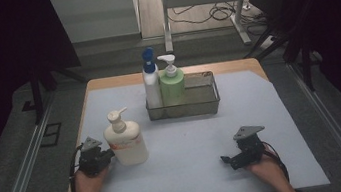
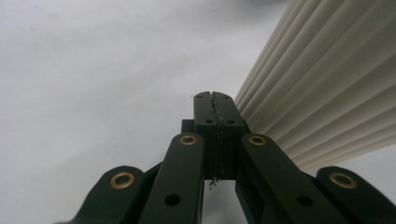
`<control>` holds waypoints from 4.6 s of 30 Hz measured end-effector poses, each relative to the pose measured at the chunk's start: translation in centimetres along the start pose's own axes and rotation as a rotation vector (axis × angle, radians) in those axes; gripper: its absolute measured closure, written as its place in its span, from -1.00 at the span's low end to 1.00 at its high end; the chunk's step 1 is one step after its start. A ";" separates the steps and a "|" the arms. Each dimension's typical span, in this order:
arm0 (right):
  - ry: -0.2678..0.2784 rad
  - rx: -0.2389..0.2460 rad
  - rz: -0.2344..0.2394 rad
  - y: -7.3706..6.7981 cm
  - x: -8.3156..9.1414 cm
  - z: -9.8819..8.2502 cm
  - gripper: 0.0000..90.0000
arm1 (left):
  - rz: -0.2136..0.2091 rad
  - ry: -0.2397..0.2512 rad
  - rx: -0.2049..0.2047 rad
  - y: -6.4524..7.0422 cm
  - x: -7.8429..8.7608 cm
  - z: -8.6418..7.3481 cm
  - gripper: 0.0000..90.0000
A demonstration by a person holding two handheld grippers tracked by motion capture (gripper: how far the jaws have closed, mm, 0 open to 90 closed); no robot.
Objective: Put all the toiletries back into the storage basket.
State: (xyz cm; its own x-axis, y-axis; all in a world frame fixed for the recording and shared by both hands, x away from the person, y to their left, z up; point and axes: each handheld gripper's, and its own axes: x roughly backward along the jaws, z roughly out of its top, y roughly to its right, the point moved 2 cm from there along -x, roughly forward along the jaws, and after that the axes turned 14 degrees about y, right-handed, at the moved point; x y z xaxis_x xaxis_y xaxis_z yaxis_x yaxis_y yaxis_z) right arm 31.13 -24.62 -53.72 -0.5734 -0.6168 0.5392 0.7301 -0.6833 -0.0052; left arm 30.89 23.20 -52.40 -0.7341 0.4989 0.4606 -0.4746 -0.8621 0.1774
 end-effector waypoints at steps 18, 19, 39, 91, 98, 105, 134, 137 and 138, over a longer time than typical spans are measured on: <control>0.001 0.002 0.000 0.0 0.0 0.0 -1.00 | -0.070 -0.029 -0.063 2.7 -0.5 -0.2 0.96; 0.002 0.002 -0.001 0.0 0.0 0.0 -1.00 | -0.074 -0.027 -0.071 2.9 -0.6 -0.2 0.96; 0.005 0.001 -0.001 0.0 0.0 0.0 -1.00 | -0.196 -0.077 -0.132 7.8 -1.6 -0.7 0.94; 0.004 0.002 0.000 0.0 0.0 0.0 -1.00 | -0.348 -0.129 -0.180 15.5 -4.9 -1.5 0.90; 0.004 0.002 0.001 0.0 0.0 0.0 -1.00 | -0.357 -0.118 -0.177 16.2 -5.8 -1.3 0.93; 0.003 0.002 0.000 0.0 0.0 0.0 -1.00 | -0.352 -0.120 -0.191 16.3 -5.3 -1.4 0.76; 0.034 -0.007 0.074 -1.6 1.3 1.9 -0.80 | -0.098 -0.092 -0.211 12.0 -1.2 -2.7 -0.60; 0.052 -0.019 0.094 -1.8 1.6 2.3 -0.80 | -0.074 -0.104 -0.221 11.6 -1.3 -3.0 -0.69; 0.054 -0.017 0.099 -1.9 1.7 2.5 -0.81 | -0.072 -0.107 -0.217 11.5 -1.3 -3.1 -0.70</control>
State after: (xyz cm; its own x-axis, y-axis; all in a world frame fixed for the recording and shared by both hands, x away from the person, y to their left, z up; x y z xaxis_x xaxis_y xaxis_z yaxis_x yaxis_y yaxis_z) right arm 29.71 -23.37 -50.69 -0.5184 -0.7015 0.4890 0.7779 -0.6244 -0.0711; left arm 24.88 12.89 -53.65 -0.6444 0.5365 0.5450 -0.6259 -0.7795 0.0273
